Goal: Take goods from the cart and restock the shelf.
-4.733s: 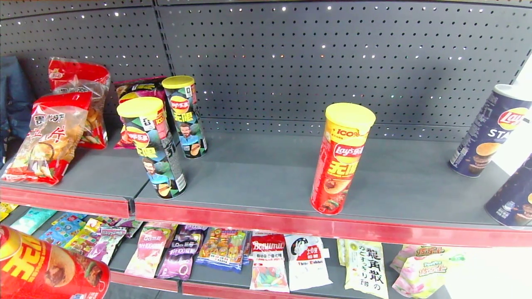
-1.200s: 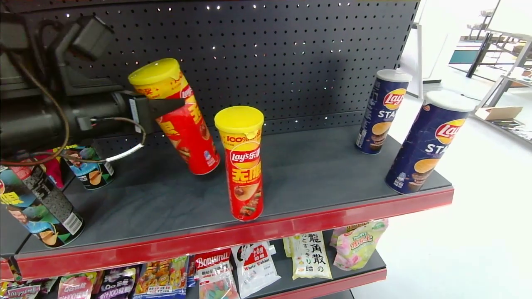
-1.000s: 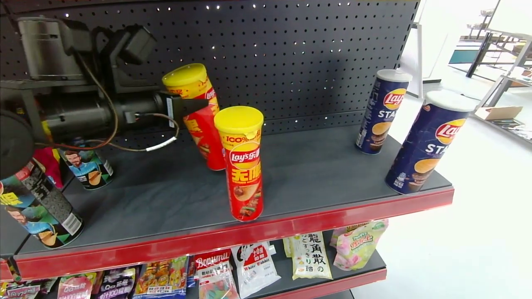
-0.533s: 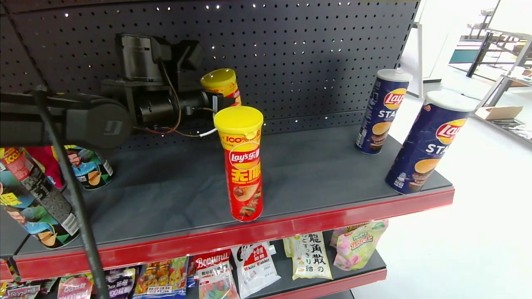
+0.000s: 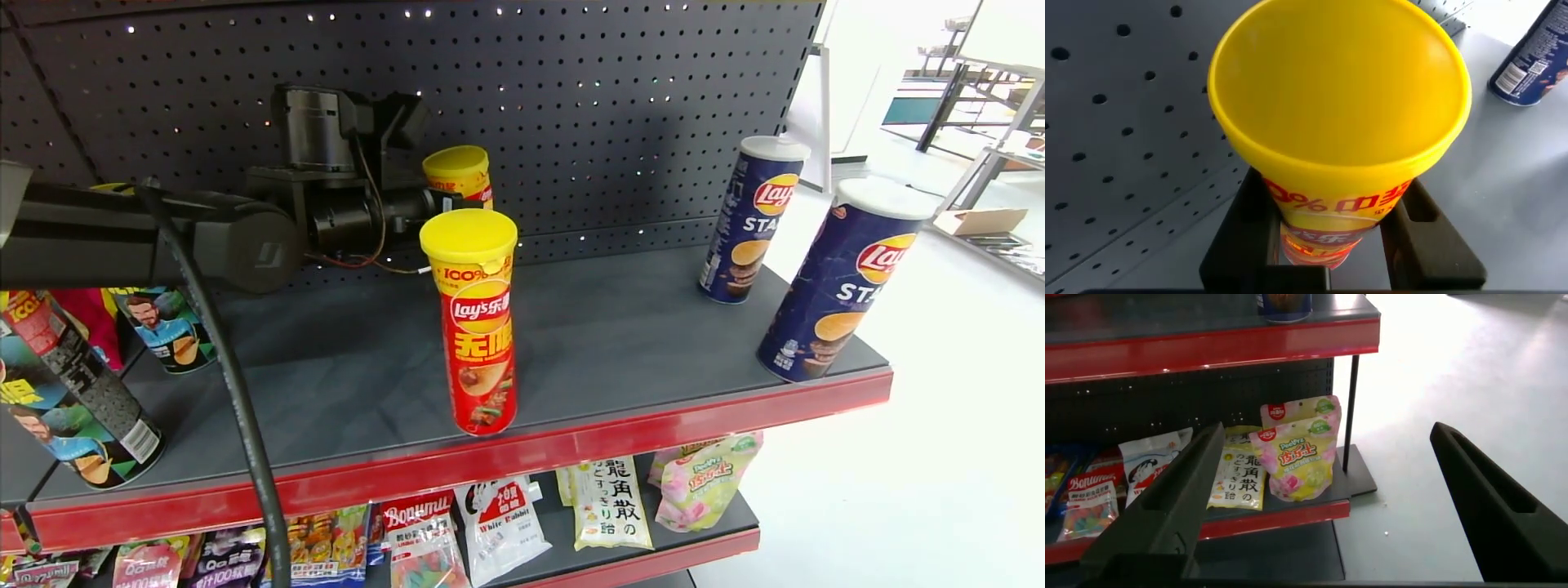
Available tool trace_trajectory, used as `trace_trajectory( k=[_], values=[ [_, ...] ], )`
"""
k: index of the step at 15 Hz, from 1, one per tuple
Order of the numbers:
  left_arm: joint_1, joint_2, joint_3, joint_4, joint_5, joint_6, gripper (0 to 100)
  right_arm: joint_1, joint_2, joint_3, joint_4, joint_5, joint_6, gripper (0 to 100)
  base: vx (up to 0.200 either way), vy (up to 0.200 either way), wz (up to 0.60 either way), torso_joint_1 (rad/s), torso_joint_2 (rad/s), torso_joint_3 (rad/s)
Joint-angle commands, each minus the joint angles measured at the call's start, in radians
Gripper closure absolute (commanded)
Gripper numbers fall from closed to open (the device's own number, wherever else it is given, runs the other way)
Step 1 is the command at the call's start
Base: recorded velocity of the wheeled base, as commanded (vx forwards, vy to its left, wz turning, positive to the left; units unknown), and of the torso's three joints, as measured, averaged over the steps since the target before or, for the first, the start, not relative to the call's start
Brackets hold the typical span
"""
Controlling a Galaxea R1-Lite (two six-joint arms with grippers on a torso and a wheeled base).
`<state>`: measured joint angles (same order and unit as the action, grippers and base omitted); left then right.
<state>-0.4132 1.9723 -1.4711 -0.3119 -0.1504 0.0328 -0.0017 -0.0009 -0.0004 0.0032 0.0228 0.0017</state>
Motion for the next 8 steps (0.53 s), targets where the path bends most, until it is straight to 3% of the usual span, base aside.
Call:
trace_trajectory(
  k=[1,8],
  values=[
    [-0.009,-0.006,-0.003,0.002,-0.003,0.001,100,0.000,0.001,0.000,0.000,0.000,0.000,0,0.000,0.000,0.00,0.000,0.00,0.000],
    [-0.006,-0.066,0.021,0.007,-0.024,0.006,100,0.000,0.001,0.000,0.000,0.000,0.000,0,0.000,0.000,0.00,0.000,0.00,0.000]
  ],
)
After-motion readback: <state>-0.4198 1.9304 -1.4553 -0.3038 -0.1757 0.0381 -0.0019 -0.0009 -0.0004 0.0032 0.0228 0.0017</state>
